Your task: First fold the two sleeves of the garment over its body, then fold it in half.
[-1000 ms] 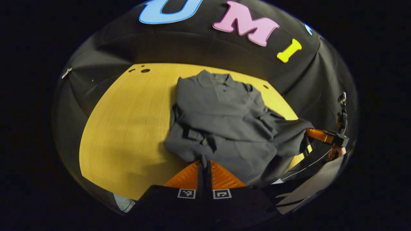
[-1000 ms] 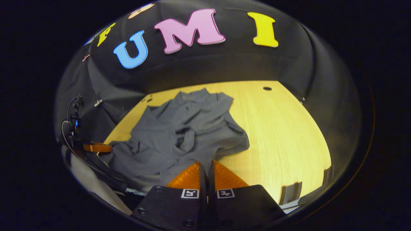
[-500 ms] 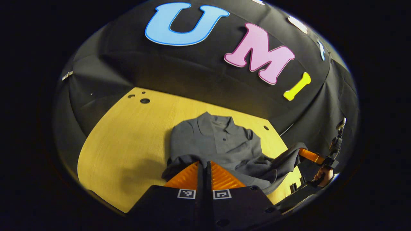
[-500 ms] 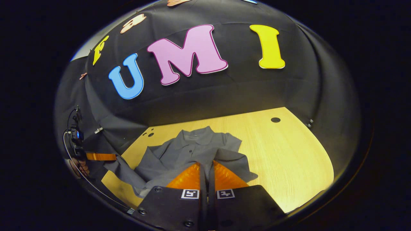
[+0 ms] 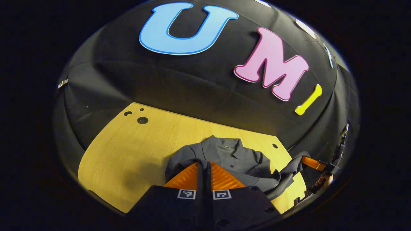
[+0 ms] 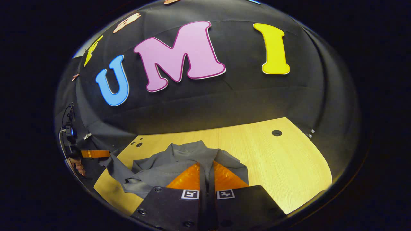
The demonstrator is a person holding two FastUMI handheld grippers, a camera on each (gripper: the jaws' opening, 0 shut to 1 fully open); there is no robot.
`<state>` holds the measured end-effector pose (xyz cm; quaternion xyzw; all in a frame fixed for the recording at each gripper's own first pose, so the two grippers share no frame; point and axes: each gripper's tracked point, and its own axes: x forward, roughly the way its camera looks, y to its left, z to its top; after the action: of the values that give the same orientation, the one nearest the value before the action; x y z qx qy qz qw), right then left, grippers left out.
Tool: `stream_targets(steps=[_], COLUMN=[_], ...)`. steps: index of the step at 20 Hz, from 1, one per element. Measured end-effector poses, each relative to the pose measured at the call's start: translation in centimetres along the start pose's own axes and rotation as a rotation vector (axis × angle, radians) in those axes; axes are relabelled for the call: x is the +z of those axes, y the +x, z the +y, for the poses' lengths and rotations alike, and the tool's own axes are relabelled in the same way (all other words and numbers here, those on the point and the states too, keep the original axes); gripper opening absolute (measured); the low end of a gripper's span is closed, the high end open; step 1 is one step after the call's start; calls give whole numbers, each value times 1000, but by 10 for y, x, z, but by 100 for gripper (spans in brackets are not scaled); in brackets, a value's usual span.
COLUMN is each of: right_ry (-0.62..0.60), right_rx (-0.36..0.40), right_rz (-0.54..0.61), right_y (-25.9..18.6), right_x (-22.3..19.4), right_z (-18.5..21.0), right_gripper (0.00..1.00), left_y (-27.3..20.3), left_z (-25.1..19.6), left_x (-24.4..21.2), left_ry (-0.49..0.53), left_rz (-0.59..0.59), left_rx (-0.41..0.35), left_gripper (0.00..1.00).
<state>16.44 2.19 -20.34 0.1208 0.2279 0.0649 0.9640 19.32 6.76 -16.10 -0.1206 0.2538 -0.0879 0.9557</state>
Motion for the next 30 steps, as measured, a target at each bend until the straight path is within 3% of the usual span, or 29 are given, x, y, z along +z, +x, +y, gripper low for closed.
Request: stream_targets(steps=[9, 18, 20, 22, 23, 24, 27, 28, 30], right_ry=[-10, 35, 34, 53, 80, 105, 103, 99, 98], right_rx=[-66, -114, -125, -143, -141, -136, -157, -166, -164], right_rz=[54, 164, 192, 219, 238, 246, 230, 232, 243], right_y=[93, 153, 161, 165, 167, 167, 162, 158, 152], right_x=[-22, -70, -82, -89, -94, -94, -85, -84, -83], right_z=[-34, -62, -65, -69, -68, -66, -74, -76, -76], right_gripper=[5, 5, 6, 11, 25, 37, 27, 31, 64], left_y=[92, 154, 163, 170, 171, 170, 162, 161, 152], left_z=[34, 79, 82, 86, 89, 92, 97, 99, 100], left_x=[13, -27, -37, -46, -52, -53, -51, -49, -47], left_ry=[40, 75, 97, 111, 121, 130, 174, 198, 238], left_rz=[-15, 95, 121, 152, 170, 181, 187, 182, 184], left_rx=[72, 219, 249, 285, 304, 324, 366, 381, 404], left_gripper=[5, 2, 5, 5, 2, 11, 24, 39, 60])
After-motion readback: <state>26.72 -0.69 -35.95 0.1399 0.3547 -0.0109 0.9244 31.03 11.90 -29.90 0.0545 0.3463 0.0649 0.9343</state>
